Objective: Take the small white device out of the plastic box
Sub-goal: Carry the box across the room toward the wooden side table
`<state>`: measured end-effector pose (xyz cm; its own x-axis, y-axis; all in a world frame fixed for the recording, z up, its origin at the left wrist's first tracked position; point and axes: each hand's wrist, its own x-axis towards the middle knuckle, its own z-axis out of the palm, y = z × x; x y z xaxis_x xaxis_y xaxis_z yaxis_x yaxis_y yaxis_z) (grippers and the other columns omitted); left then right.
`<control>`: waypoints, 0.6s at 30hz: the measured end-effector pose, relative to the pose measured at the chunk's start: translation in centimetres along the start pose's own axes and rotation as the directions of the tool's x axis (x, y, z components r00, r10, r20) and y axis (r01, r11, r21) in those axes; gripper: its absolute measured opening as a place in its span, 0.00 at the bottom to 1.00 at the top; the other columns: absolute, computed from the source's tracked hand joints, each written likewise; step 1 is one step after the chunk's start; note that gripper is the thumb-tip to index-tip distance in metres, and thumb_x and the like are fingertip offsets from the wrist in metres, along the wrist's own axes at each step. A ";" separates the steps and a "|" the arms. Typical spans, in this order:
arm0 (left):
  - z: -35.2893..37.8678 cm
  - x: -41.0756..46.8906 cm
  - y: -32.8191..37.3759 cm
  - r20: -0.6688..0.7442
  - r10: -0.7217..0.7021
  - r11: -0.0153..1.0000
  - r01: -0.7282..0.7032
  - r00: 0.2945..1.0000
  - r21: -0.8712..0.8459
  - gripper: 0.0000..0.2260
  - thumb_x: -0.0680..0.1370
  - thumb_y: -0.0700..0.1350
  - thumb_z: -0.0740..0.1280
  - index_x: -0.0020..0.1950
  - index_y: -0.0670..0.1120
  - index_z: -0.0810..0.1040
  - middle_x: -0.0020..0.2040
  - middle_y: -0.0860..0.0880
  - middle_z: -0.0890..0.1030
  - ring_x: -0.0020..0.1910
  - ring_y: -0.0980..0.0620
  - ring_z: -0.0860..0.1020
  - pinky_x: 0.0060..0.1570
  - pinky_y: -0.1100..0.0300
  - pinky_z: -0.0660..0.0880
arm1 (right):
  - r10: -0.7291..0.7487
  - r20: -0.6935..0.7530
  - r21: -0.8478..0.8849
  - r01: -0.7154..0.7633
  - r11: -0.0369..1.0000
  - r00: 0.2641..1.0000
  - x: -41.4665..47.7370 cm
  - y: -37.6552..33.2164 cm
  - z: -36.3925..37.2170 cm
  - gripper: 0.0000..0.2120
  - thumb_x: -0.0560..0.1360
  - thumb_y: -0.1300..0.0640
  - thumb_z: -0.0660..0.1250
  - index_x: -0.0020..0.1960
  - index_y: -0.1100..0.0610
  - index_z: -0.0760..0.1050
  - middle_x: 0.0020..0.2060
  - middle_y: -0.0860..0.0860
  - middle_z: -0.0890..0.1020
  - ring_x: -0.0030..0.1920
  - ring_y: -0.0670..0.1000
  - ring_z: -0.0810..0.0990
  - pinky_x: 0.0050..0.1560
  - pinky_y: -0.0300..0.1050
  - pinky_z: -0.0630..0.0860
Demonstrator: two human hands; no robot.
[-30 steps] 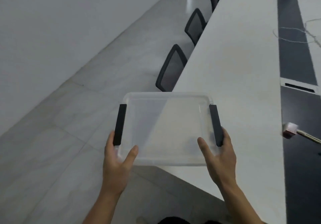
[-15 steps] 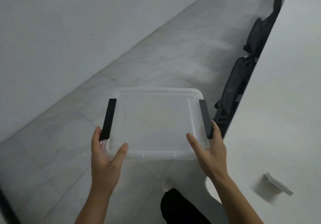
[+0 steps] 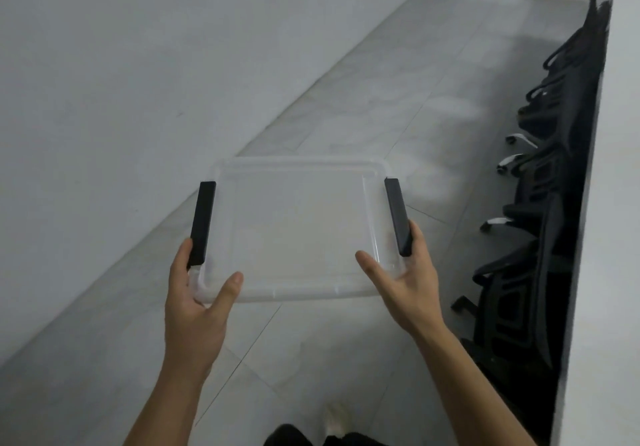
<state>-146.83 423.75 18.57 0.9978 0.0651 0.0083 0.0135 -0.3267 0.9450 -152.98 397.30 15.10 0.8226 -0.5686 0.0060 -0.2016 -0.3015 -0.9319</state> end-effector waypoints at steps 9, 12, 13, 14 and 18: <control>9.8 22.9 1.4 0.134 0.056 0.996 -0.046 0.989 -0.072 0.35 0.76 0.41 0.74 0.79 0.55 0.62 0.73 0.62 0.68 0.64 0.81 0.65 0.65 0.70 0.62 | 0.034 -0.178 -0.026 -0.039 0.999 0.983 20.0 -2.4 5.2 0.46 0.68 0.43 0.78 0.79 0.52 0.61 0.68 0.47 0.76 0.67 0.47 0.75 0.68 0.44 0.72; 14.3 31.3 3.3 0.240 0.067 0.994 -0.045 0.968 -0.096 0.35 0.76 0.42 0.74 0.79 0.56 0.62 0.77 0.61 0.67 0.73 0.65 0.65 0.71 0.60 0.63 | 0.086 -0.278 -0.040 -0.101 0.994 0.957 26.7 -3.3 5.8 0.47 0.68 0.43 0.79 0.79 0.52 0.60 0.70 0.47 0.74 0.68 0.45 0.73 0.68 0.38 0.69; 16.1 33.8 4.0 0.276 0.075 0.994 -0.049 0.958 -0.099 0.35 0.76 0.42 0.74 0.79 0.56 0.62 0.77 0.61 0.67 0.75 0.63 0.64 0.73 0.58 0.63 | 0.099 -0.315 -0.038 -0.117 0.992 0.944 28.8 -3.5 5.6 0.46 0.68 0.45 0.79 0.80 0.52 0.60 0.70 0.46 0.74 0.67 0.43 0.72 0.65 0.31 0.67; 18.0 36.4 4.8 0.315 0.091 0.993 -0.062 0.945 -0.099 0.35 0.76 0.42 0.74 0.79 0.56 0.63 0.77 0.61 0.67 0.75 0.62 0.64 0.74 0.57 0.63 | 0.109 -0.353 -0.037 -0.130 0.991 0.929 30.9 -3.6 5.4 0.46 0.68 0.47 0.79 0.79 0.52 0.60 0.68 0.44 0.74 0.65 0.41 0.72 0.60 0.24 0.65; 26.9 44.5 8.5 0.494 0.163 0.987 -0.135 0.854 -0.093 0.34 0.76 0.43 0.73 0.79 0.56 0.63 0.77 0.61 0.67 0.77 0.61 0.63 0.77 0.53 0.61 | 0.196 -0.500 0.024 -0.212 0.977 0.844 37.6 -3.5 3.3 0.48 0.69 0.47 0.78 0.81 0.53 0.56 0.67 0.39 0.68 0.65 0.38 0.67 0.60 0.24 0.61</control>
<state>-100.63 398.51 18.15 0.8859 -0.4639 -0.0004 -0.1271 -0.2435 0.9615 -119.57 379.45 17.39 0.3889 -0.9213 0.0039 -0.3587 -0.1553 -0.9205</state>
